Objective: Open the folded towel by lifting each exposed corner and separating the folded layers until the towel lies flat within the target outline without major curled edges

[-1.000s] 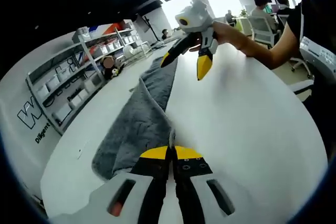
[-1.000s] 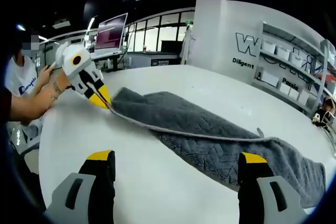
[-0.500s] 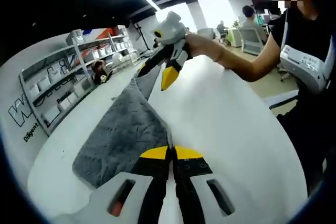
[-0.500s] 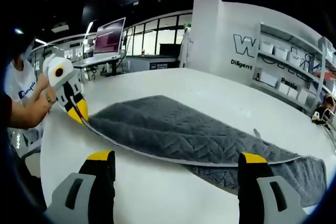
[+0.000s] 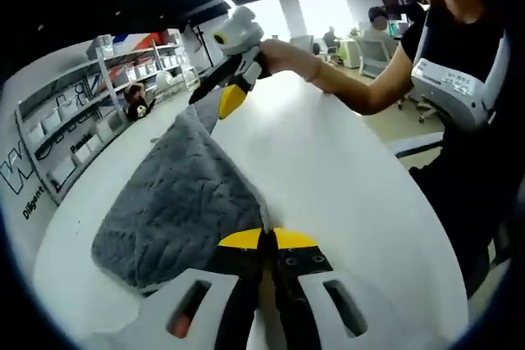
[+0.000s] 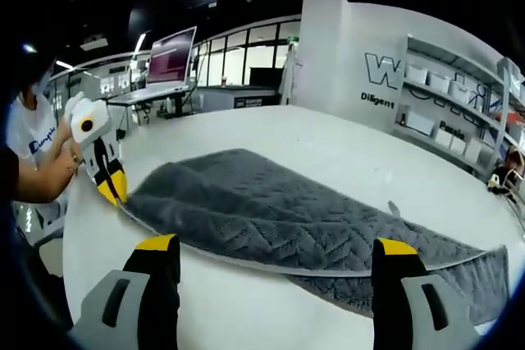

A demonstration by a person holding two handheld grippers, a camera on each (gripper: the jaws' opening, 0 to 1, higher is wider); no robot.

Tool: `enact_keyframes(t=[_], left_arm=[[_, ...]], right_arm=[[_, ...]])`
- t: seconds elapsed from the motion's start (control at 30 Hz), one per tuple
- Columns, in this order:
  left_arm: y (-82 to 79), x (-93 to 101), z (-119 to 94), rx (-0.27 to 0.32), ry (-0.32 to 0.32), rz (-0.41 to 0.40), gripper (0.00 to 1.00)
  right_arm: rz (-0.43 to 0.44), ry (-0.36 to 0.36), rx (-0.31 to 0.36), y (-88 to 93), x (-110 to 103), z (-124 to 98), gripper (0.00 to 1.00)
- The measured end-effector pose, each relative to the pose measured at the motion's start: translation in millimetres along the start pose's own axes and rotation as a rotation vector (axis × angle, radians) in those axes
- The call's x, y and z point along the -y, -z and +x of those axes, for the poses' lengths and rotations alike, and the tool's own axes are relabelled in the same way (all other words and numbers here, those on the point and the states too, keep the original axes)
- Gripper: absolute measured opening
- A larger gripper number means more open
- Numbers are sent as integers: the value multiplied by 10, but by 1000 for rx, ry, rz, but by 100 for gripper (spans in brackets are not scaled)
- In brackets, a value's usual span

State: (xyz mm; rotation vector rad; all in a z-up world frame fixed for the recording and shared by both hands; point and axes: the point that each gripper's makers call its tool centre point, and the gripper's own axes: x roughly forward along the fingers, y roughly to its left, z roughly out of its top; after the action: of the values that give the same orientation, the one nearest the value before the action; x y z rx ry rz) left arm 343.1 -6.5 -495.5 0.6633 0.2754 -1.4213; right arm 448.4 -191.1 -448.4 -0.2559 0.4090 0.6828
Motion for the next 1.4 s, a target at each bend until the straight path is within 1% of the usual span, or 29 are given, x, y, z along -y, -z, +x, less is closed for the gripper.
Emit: enact_keyframes(t=[0.07, 0.17, 0.23, 0.3, 0.4, 0.43, 0.5, 0.53, 0.6, 0.63, 0.67, 0.7, 0.73, 0.8, 0.83, 0.87, 0.9, 0.93, 1.0, 1.03, 1.07, 1.13, 1.17, 1.2, 1.23, 1.27, 1.3, 1.33, 1.4], left_arm=[[-31, 4, -5, 11, 3, -11, 8], [-75, 18, -49, 26, 5, -34, 24], [-102, 26, -85, 40, 8, -54, 27], [-188, 3, -134, 90, -10, -85, 31], [-321, -135, -220, 179, -84, -201, 42], [-371, -190, -254, 222, -112, -246, 45], [-385, -211, -278, 242, -130, -290, 51], [-369, -239, -284, 238, -153, -303, 54], [-293, -339, -288, 204, -240, -317, 70], [-252, -371, -280, 183, -271, -318, 79], [-191, -385, -257, 145, -295, -307, 92], [-153, -390, -244, 119, -306, -298, 100], [-90, -397, -220, 77, -324, -282, 97], [-118, -449, -185, 99, -350, -302, 98], [-159, -491, -178, 132, -366, -323, 99], [-210, -505, -176, 173, -346, -335, 99], [-228, -523, -179, 193, -345, -356, 99], [-262, -571, -196, 236, -351, -396, 99], [-305, -661, -251, 300, -374, -424, 99], [-296, -689, -275, 310, -385, -437, 99], [-269, -698, -303, 300, -388, -448, 99], [-275, -708, -352, 318, -400, -445, 99], [-292, -729, -385, 343, -410, -462, 99], [-333, -755, -416, 387, -416, -493, 98], [-349, -757, -423, 400, -411, -505, 96], [-379, -745, -431, 417, -399, -510, 95], [-398, -746, -442, 430, -400, -510, 95], [-418, -739, -447, 443, -401, -515, 95], [-426, -719, -444, 446, -389, -520, 95]], right_arm=[[2, 1, 1, -1, 3, -3, 99], [6, 5, 3, -3, 18, -8, 99], [7, 5, 3, -2, 20, -10, 99], [7, 5, 4, -6, 20, -10, 99], [7, 4, 0, 1, 19, -3, 99], [7, 5, -1, 3, 21, -1, 99], [9, 5, -3, 7, 23, 2, 99], [9, 5, -3, 8, 24, 3, 99], [8, 5, -6, 16, 25, 7, 99], [7, 4, -8, 20, 25, 11, 99], [6, 2, -9, 21, 24, 14, 99], [6, 2, -8, 20, 24, 17, 99], [8, 2, -8, 22, 26, 23, 99], [7, 3, -17, 39, 36, 38, 99], [7, 5, -21, 49, 41, 43, 99], [7, 6, -24, 57, 47, 49, 99], [9, 6, -26, 63, 49, 52, 99], [11, 6, -30, 73, 50, 56, 99], [10, 8, -33, 81, 52, 58, 99], [10, 9, -34, 81, 53, 59, 99], [11, 9, -34, 81, 54, 61, 99], [11, 8, -36, 84, 58, 61, 99], [14, 9, -37, 87, 62, 58, 99], [20, 7, -37, 92, 72, 48, 99], [29, -16, -40, 99, 45, 40, 99], [77, -65, -18, 72, -6, 35, 99], [103, -62, 4, 38, 30, 25, 99], [100, -53, 12, 26, 76, 6, 99], [99, -37, 11, 32, 159, -22, 99]])
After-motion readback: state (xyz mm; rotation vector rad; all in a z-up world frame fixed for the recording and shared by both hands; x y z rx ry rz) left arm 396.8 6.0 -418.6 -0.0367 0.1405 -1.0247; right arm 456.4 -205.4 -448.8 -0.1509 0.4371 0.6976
